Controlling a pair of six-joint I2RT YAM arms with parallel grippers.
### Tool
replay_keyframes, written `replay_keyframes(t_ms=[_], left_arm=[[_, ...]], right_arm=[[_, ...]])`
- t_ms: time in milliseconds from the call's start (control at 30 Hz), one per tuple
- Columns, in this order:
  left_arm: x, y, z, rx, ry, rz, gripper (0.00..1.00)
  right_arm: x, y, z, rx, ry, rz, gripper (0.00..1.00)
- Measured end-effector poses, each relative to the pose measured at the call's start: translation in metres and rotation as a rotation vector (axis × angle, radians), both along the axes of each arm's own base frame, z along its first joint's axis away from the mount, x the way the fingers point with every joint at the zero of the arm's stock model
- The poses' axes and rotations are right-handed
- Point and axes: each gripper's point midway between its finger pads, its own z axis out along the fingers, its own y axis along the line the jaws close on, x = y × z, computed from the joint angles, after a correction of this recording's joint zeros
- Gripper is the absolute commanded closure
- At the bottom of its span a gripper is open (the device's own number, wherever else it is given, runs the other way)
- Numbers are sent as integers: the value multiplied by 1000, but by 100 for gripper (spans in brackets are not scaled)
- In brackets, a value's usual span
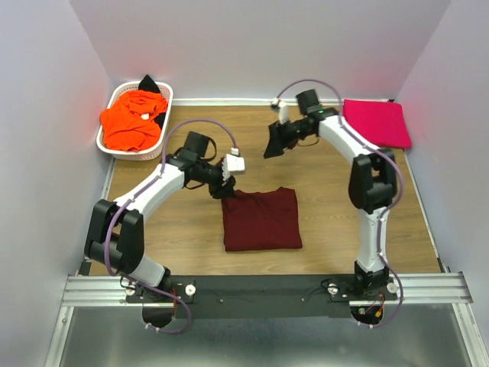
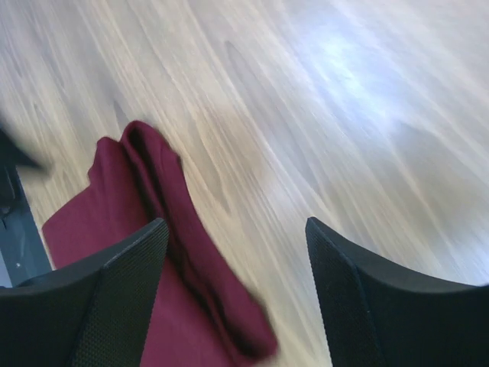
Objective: Fold and stack the t-shirts
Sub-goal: Fold the tshirt
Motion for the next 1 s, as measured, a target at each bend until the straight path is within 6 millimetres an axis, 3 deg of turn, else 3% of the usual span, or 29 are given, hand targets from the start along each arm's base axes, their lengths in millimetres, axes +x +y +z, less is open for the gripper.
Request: replay_keyframes(t_ms=[133, 200, 300, 500, 1000], left_arm=[[28, 29, -2, -25, 74, 133, 35], [39, 37, -7, -28, 108, 161, 34], [44, 40, -21, -20, 185, 173, 34], [36, 40, -41, -1, 289, 181, 37], [37, 41, -64, 25, 370, 221, 40]], right_arm=[[-2, -41, 35, 7, -61, -58, 29], [-12, -48, 37, -3, -63, -46, 30], [-30, -48, 20, -29, -27, -4, 35], [-65, -55, -18, -84, 75, 65, 40], [-93, -70, -35, -135, 120, 150, 41]])
